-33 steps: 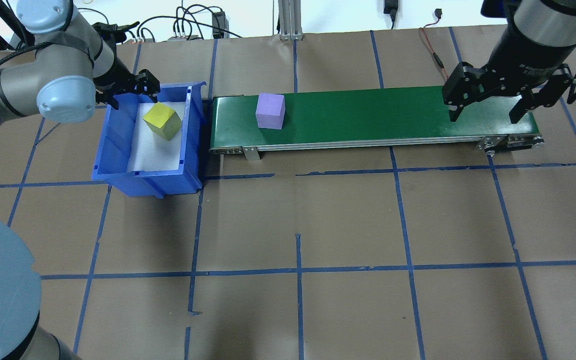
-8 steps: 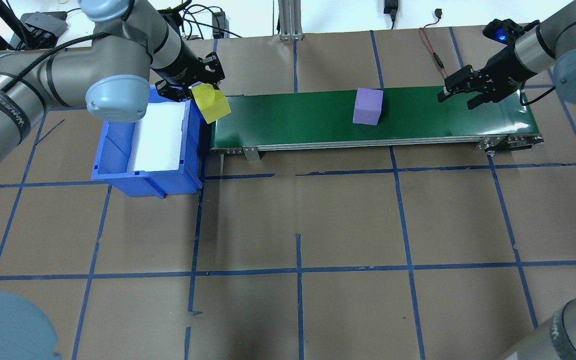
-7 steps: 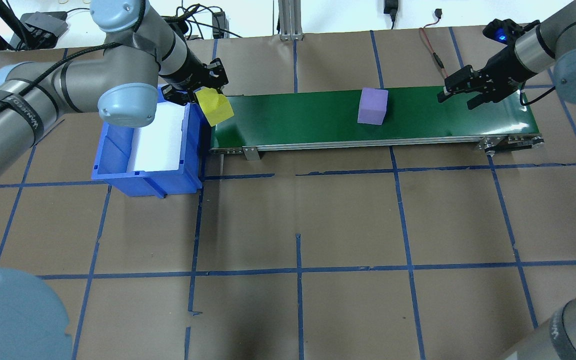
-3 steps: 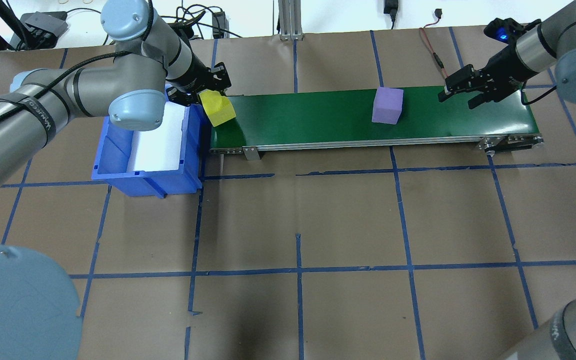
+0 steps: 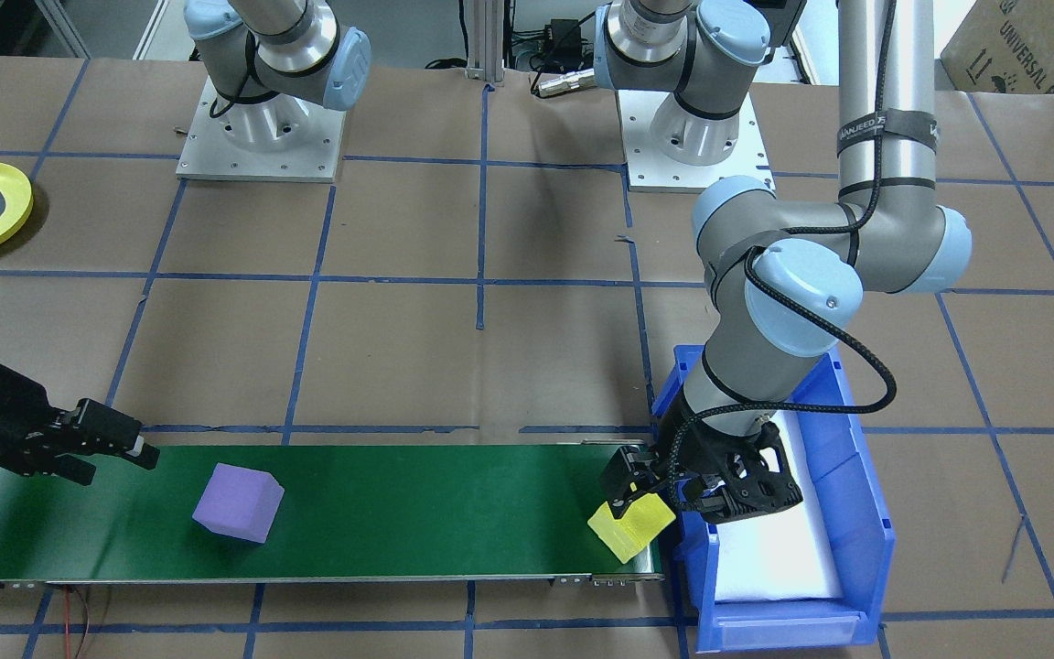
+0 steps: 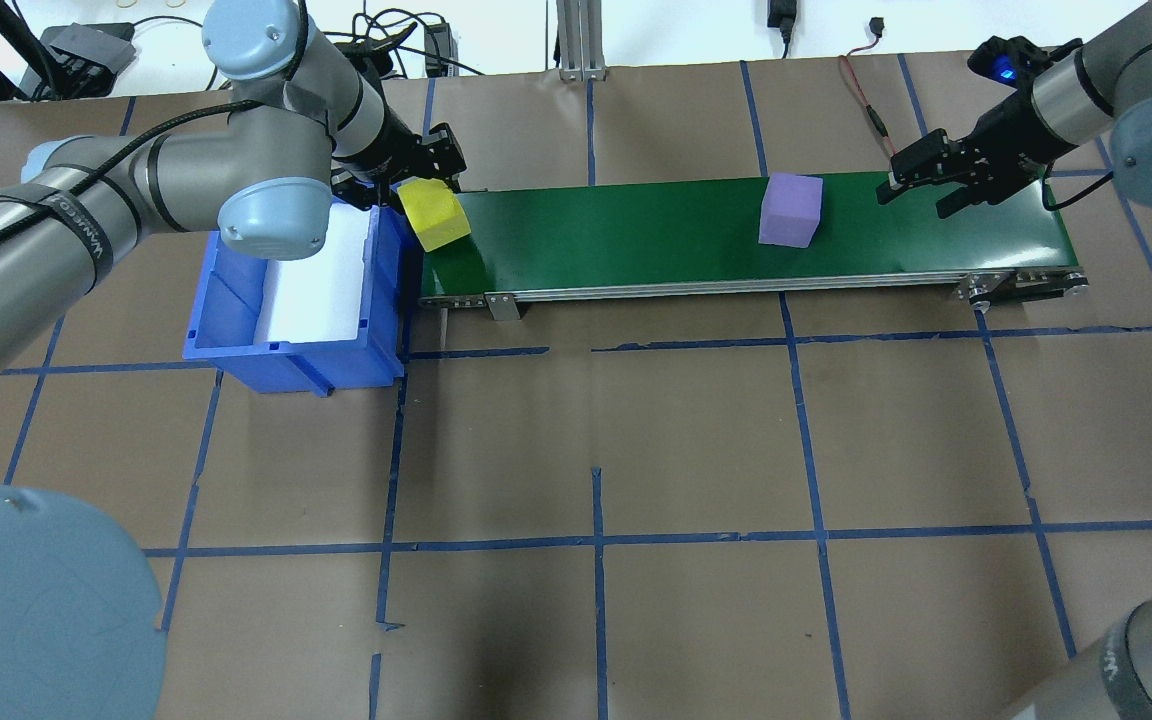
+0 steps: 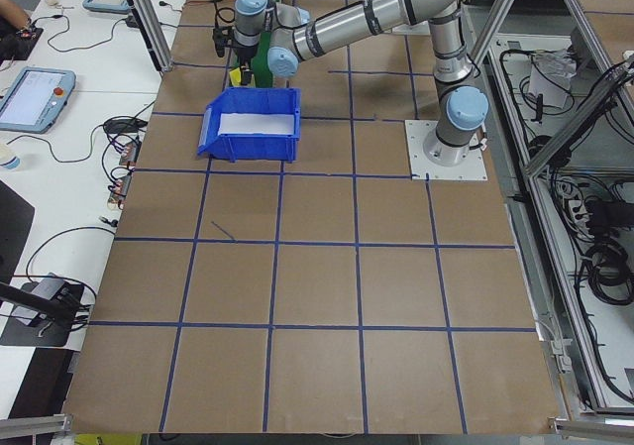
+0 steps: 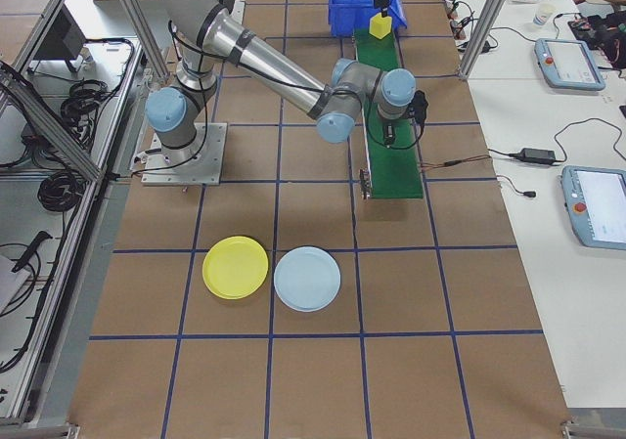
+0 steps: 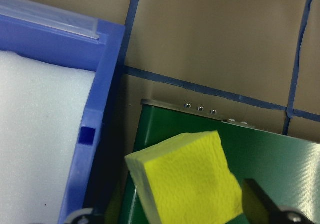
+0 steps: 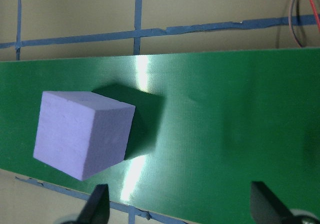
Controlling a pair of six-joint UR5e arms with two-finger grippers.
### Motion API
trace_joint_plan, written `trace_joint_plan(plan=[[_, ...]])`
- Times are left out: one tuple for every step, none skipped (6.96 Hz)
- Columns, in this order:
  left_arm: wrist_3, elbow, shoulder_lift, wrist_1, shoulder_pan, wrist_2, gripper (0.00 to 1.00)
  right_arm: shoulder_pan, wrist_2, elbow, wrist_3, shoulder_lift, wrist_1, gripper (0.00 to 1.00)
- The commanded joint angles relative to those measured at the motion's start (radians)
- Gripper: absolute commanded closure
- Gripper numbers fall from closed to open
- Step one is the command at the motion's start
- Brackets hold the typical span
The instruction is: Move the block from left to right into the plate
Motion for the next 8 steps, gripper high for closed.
trace_joint_plan(plan=[[0.009, 0.007, 0.038, -0.006, 0.002, 0.001, 0.0, 0.0, 0.001, -0.023, 0.001, 0.002, -0.039, 0.0], [0.03, 0.012, 0.082, -0.029, 0.008, 0.004, 0.0, 0.0, 0.002, -0.017, 0.003, 0.012, -0.045, 0.0], [0.105, 0.013, 0.141, -0.121, 0.029, 0.038, 0.0, 0.0, 0.002, -0.032, 0.003, 0.041, -0.047, 0.0], [0.162, 0.01, 0.197, -0.187, 0.072, 0.061, 0.0, 0.0, 0.002, -0.034, 0.004, 0.055, -0.048, 0.0], [0.202, 0.013, 0.263, -0.295, 0.099, 0.061, 0.0, 0.0, -0.002, -0.025, 0.012, 0.057, -0.047, 0.0], [0.26, 0.01, 0.329, -0.387, 0.113, 0.063, 0.0, 0.001, 0.001, -0.023, 0.036, 0.051, -0.045, 0.0], [0.352, 0.01, 0.401, -0.466, 0.115, 0.066, 0.0, 0.002, 0.005, -0.025, 0.053, 0.051, -0.045, 0.0], [0.401, 0.01, 0.473, -0.552, 0.117, 0.083, 0.0, 0.002, 0.042, -0.026, 0.072, 0.054, -0.048, 0.0]])
